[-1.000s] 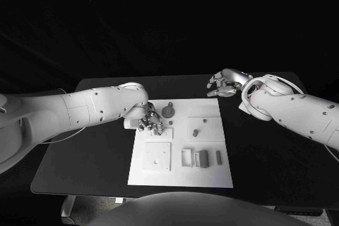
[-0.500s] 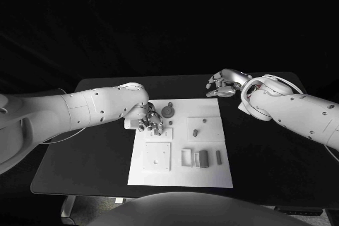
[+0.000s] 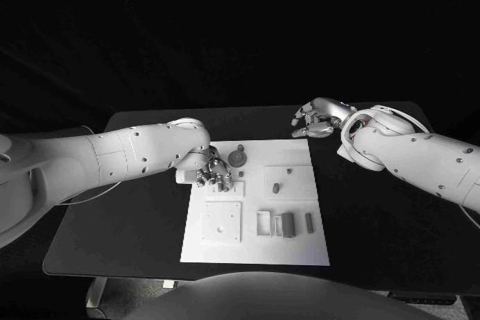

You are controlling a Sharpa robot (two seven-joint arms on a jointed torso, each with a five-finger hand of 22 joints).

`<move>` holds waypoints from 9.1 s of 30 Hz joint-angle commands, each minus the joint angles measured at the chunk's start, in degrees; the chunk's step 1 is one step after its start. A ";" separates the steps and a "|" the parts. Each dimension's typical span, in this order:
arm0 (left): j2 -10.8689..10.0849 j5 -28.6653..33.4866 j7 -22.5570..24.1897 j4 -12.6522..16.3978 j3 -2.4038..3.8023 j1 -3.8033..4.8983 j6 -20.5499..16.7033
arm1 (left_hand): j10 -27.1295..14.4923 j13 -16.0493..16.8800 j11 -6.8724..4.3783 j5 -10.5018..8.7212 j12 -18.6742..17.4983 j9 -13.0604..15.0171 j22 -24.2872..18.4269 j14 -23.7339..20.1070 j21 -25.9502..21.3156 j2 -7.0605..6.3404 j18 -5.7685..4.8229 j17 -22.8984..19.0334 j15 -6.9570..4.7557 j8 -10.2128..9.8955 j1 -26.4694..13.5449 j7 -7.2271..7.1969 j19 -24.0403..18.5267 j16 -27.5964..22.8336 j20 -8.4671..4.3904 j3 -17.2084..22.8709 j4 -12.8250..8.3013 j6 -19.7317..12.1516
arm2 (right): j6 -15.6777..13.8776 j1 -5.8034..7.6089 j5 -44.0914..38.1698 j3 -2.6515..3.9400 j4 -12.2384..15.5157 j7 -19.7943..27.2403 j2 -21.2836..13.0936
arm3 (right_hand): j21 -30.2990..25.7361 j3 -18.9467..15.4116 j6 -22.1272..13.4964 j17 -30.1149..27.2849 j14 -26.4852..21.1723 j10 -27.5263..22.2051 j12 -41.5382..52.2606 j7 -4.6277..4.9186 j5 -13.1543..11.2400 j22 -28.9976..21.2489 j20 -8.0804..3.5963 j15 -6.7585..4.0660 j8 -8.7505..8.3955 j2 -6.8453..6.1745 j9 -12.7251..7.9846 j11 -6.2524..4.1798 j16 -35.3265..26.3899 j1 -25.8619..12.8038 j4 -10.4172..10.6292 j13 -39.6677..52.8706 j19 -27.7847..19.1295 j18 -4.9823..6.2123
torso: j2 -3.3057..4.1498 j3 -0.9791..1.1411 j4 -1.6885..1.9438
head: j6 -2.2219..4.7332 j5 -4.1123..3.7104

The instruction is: Assemble the parts on the task board

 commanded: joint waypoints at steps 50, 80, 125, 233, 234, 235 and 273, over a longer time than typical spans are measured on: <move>-4.32 -2.66 6.04 -4.63 1.55 7.02 -12.54 | -9.49 -6.61 5.48 -5.31 -10.59 -4.07 -4.61 -7.69 -10.40 3.14 0.86 -6.85 4.70 -7.80 0.63 6.27 -7.98 -11.78 2.17 -8.05 -6.98 -12.53 | 0.91 0.00 -0.17 0.03 -0.44 -0.10 -0.85 | -0.36 -0.21 -0.09 -0.02 0.29 -1.19 -0.29 0.67 -0.09 0.61 -0.24 -0.01 -0.40 0.27 0.10 0.56 -0.35 0.28 -0.15 -0.17 -0.10 1.16 | 0.05 -0.01 -0.01 | 1.82 0.14; 4.89 -11.23 6.82 -16.79 1.43 2.92 -5.53 | -8.78 -7.47 5.60 -7.72 -11.50 -6.08 -5.15 -7.36 -11.74 -1.06 1.47 -7.22 4.87 -7.69 -4.12 6.39 -7.32 -12.22 2.52 -9.01 -2.06 -12.82 | 1.14 0.00 -0.17 0.03 -0.17 -0.16 -0.23 | -0.36 -0.24 -0.13 0.00 0.28 -1.22 -0.23 0.70 -0.09 0.61 -0.22 0.02 -0.45 0.33 0.13 0.59 -0.32 0.19 -0.04 -0.21 -0.09 1.16 | 0.37 -0.12 -0.36 | 2.43 0.24; 7.95 -6.47 7.72 -21.27 1.41 0.60 -2.57 | -8.65 -7.37 5.43 -5.78 -11.26 -6.94 -3.85 -7.45 -11.27 3.14 1.27 -6.90 4.72 -6.79 -1.42 6.21 -7.40 -11.73 2.41 -8.56 -3.79 -12.20 | 1.01 0.00 -0.17 0.03 -0.23 -0.24 -0.08 | -0.36 -0.22 -0.08 0.03 0.28 -1.24 -0.14 0.70 -0.09 0.63 -0.22 0.03 -0.46 0.41 0.21 0.60 -0.29 0.19 0.04 -0.28 -0.08 1.16 | 0.39 -0.09 -0.37 | 2.21 -0.17; -10.29 -6.66 2.49 10.79 0.08 -0.87 -14.53 | 0.88 -4.77 0.91 -2.19 -7.52 -5.06 0.90 0.75 -6.11 5.86 0.37 -2.83 0.62 1.31 10.23 1.52 0.81 -6.90 0.28 2.54 -6.19 -1.45 | 1.40 -0.01 -0.15 0.02 -0.55 -0.45 -1.32 | -0.43 -0.23 -0.07 0.04 0.21 -1.34 0.00 0.70 -0.09 0.63 -0.20 0.04 -0.55 0.32 0.36 0.60 -0.32 0.12 0.18 -0.48 -0.11 1.16 | 0.31 -0.08 -0.22 | 0.46 1.08; -10.27 -6.60 2.48 10.77 0.08 -0.94 -14.45 | 0.89 -4.76 0.91 -2.18 -7.52 -5.06 0.90 0.76 -6.11 5.87 0.37 -2.82 0.62 1.31 10.22 1.52 0.81 -6.89 0.28 2.54 -6.18 -1.45 | 1.46 -0.01 -0.15 0.02 -0.55 -0.46 -1.33 | -0.43 -0.23 -0.07 0.04 0.21 -1.34 0.00 0.70 -0.09 0.63 -0.20 0.04 -0.55 0.32 0.36 0.60 -0.32 0.12 0.18 -0.48 -0.11 1.16 | 0.31 -0.09 -0.21 | 0.45 1.05; -10.25 -6.53 2.44 10.77 0.08 -1.02 -14.40 | 0.89 -4.76 0.91 -2.18 -7.51 -5.06 0.90 0.77 -6.11 5.87 0.37 -2.82 0.62 1.31 10.21 1.52 0.81 -6.89 0.29 2.53 -6.18 -1.45 | 1.47 -0.01 -0.15 0.02 -0.55 -0.49 -1.33 | -0.43 -0.23 -0.07 0.04 0.21 -1.34 0.00 0.70 -0.09 0.63 -0.20 0.04 -0.55 0.32 0.36 0.60 -0.32 0.12 0.18 -0.49 -0.11 1.16 | 0.31 -0.09 -0.20 | 0.42 1.04; -9.87 -6.38 1.93 11.14 0.08 -2.18 -11.72 | 1.12 -4.46 0.82 -1.04 -7.25 -5.10 0.99 1.03 -5.95 5.90 0.31 -2.41 0.53 1.32 10.06 1.44 1.01 -6.62 0.32 2.66 -6.46 -1.34 | 1.63 -0.01 -0.15 0.02 -0.52 -0.56 -1.45 | -0.44 -0.19 -0.07 0.04 0.19 -1.38 0.05 0.70 -0.09 0.64 -0.20 0.04 -0.58 0.32 0.41 0.60 -0.32 0.23 0.13 -0.56 -0.13 1.16 | 0.30 -0.05 -0.24 | 0.11 0.90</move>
